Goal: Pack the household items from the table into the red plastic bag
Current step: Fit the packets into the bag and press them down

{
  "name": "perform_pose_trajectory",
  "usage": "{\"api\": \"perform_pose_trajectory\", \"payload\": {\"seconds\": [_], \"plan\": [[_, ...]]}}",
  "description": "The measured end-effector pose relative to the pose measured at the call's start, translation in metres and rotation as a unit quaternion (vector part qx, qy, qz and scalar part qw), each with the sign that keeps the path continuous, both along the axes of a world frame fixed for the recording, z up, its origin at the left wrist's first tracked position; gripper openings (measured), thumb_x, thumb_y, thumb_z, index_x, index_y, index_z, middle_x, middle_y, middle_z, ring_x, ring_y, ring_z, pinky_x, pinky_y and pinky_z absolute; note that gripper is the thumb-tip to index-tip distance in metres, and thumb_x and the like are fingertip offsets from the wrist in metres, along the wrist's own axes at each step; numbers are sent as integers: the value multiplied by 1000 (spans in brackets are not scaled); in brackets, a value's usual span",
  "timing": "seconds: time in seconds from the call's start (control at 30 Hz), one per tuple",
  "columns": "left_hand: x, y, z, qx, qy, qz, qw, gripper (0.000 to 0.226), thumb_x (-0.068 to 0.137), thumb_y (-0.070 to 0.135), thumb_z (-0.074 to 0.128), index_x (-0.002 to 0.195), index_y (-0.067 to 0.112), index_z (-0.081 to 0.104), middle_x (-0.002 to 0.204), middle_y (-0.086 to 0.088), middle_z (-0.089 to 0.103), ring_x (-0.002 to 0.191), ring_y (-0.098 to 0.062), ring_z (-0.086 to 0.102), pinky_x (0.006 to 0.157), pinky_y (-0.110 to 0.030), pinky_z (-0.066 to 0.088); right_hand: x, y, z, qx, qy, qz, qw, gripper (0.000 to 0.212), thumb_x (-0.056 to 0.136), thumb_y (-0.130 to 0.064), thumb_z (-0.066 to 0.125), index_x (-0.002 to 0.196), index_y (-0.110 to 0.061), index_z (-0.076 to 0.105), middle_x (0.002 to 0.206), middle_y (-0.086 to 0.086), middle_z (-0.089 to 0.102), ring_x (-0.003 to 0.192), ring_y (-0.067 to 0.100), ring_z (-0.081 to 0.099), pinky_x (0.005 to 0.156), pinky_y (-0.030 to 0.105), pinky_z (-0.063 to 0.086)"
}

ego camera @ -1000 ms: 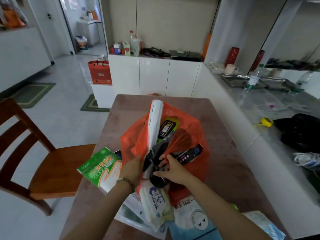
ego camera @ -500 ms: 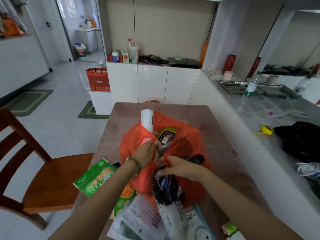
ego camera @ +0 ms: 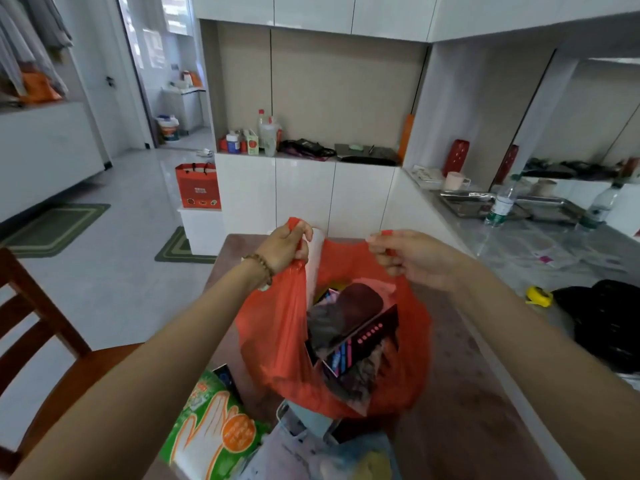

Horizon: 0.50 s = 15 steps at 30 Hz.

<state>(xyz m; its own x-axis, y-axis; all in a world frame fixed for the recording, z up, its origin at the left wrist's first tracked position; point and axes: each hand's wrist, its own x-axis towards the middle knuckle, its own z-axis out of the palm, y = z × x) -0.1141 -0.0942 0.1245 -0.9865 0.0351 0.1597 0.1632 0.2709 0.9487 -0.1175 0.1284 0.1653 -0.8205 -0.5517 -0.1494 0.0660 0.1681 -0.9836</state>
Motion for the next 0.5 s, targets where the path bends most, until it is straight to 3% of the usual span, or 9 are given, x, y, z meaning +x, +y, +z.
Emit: {"api": "perform_pose_trajectory", "payload": {"seconds": [0.17, 0.33, 0.5], "plan": [[-22, 2, 32, 14, 19, -7, 1000, 37, 102, 20, 20, 74, 15, 44, 33, 9, 36, 37, -3, 42, 45, -14, 37, -37, 12, 31, -23, -7, -40, 999, 31, 95, -11, 49, 67, -20, 40, 58, -8, 30, 47, 3, 22, 42, 17, 17], [-52, 3, 66, 2, 56, -29, 998, 35, 101, 17, 22, 74, 15, 45, 35, 8, 33, 48, -17, 38, 48, -23, 35, -79, 25, 65, -26, 11, -89, 996, 38, 88, -5, 59, 65, -22, 34, 53, -9, 27, 42, 3, 24, 39, 17, 17], [-79, -3, 90, -18, 76, -20, 997, 37, 101, 15, 21, 74, 14, 47, 35, 10, 34, 46, -12, 41, 49, -21, 36, -108, 21, 87, -19, 56, -108, 992, 42, 86, -4, 63, 65, -24, 33, 62, -5, 21, 51, 5, 19, 42, 18, 16]]}}
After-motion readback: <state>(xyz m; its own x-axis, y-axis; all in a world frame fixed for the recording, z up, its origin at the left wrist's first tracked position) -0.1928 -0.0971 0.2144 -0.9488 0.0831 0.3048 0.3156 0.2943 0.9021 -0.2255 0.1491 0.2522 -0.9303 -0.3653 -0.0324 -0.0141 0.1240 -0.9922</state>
